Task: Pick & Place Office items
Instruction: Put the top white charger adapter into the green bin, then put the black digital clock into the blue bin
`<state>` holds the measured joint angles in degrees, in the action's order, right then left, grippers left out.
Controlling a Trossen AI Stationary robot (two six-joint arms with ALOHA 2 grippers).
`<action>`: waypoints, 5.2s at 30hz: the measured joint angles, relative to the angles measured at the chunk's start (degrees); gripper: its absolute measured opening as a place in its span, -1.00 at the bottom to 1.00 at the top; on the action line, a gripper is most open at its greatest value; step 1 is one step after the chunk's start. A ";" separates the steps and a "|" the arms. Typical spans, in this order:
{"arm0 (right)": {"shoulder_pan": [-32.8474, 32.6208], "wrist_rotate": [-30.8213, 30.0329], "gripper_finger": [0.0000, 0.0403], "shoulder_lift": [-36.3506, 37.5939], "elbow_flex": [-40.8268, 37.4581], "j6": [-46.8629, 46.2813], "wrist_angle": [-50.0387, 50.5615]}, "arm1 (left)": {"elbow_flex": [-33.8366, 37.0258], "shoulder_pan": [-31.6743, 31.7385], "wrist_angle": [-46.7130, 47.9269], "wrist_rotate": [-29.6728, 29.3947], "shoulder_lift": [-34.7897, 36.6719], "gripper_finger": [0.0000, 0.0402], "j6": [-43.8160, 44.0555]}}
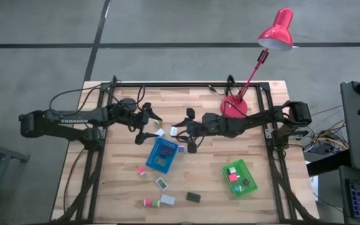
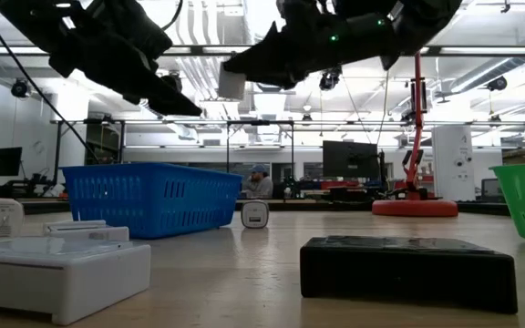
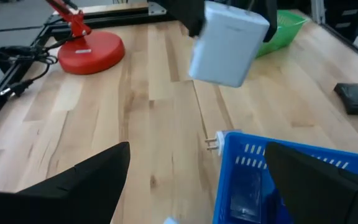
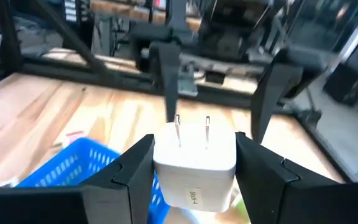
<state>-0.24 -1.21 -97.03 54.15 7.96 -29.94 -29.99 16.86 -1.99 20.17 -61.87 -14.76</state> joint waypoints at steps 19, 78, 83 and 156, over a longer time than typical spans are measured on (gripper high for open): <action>-6.31 -0.30 -0.12 3.84 4.23 -9.58 35.48 | -0.05 -0.02 1.89 -4.30 -0.02 0.88 -0.28; -24.50 9.22 -0.12 3.98 15.70 -42.80 94.58 | -0.14 0.01 2.07 -6.90 -0.04 0.88 -1.98; -26.04 10.82 -0.12 3.98 14.15 -45.48 94.53 | -0.14 0.01 2.04 -6.87 -0.04 0.88 -2.62; -27.74 13.68 0.04 3.91 3.82 -54.36 81.51 | -0.20 0.01 2.02 -6.87 -0.04 0.88 -3.59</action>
<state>-27.98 12.48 -93.12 57.97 -46.39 51.57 -30.20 16.86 0.03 13.30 -61.91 -18.36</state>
